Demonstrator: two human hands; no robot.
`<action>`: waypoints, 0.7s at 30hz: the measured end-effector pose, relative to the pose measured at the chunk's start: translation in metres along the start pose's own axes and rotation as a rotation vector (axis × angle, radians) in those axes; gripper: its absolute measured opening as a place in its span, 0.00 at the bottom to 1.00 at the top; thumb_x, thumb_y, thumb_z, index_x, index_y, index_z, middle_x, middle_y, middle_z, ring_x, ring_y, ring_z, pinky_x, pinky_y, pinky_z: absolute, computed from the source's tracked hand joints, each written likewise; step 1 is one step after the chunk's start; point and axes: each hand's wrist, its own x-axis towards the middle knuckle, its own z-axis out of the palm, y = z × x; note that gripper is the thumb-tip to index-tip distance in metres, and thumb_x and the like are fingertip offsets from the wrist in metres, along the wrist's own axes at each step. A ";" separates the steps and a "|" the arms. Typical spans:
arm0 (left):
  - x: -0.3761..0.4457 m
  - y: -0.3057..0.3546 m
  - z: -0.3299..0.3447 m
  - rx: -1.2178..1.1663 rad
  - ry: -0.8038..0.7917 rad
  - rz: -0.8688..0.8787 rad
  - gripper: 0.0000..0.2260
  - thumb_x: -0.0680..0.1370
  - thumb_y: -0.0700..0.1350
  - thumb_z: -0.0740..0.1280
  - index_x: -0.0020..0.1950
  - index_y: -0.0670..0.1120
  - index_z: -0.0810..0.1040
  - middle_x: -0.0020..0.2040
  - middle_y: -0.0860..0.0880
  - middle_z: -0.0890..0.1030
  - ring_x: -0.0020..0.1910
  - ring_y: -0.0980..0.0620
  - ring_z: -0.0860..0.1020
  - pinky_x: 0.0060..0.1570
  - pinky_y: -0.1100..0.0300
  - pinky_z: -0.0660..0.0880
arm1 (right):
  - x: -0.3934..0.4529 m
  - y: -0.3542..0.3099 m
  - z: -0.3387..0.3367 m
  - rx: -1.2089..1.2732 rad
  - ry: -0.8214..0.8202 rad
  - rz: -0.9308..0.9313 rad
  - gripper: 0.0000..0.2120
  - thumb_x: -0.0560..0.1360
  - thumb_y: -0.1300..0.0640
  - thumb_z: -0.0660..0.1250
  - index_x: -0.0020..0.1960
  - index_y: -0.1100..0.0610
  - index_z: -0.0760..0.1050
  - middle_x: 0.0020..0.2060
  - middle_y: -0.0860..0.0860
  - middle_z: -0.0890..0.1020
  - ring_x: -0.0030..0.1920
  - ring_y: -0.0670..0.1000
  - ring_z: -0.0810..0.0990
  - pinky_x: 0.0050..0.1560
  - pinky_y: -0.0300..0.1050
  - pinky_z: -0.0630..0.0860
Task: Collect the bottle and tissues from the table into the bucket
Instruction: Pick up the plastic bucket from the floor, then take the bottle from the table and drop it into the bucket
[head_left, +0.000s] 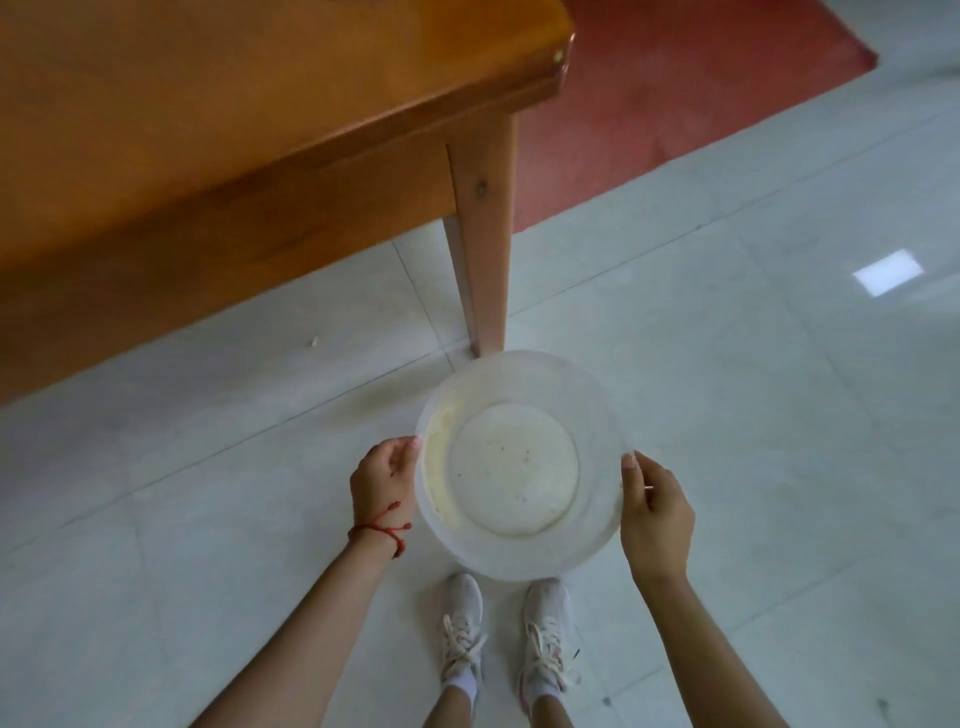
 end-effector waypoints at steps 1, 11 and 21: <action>-0.008 0.010 -0.009 -0.005 -0.005 0.005 0.13 0.77 0.47 0.62 0.49 0.37 0.79 0.47 0.39 0.81 0.45 0.47 0.76 0.47 0.59 0.71 | -0.007 -0.011 -0.010 0.005 0.004 -0.004 0.14 0.79 0.53 0.57 0.56 0.57 0.78 0.47 0.53 0.78 0.42 0.47 0.74 0.46 0.40 0.67; -0.077 0.093 -0.091 -0.099 -0.062 0.047 0.07 0.76 0.46 0.64 0.42 0.43 0.76 0.37 0.46 0.78 0.39 0.46 0.76 0.38 0.62 0.69 | -0.072 -0.101 -0.088 0.093 0.041 -0.040 0.13 0.78 0.54 0.58 0.53 0.58 0.79 0.47 0.53 0.81 0.48 0.51 0.77 0.49 0.43 0.69; -0.123 0.170 -0.149 -0.203 -0.138 0.149 0.08 0.75 0.46 0.65 0.36 0.49 0.75 0.33 0.50 0.78 0.33 0.49 0.76 0.32 0.60 0.75 | -0.121 -0.171 -0.156 0.139 0.112 -0.100 0.13 0.78 0.54 0.58 0.53 0.59 0.79 0.43 0.49 0.80 0.45 0.49 0.76 0.42 0.36 0.69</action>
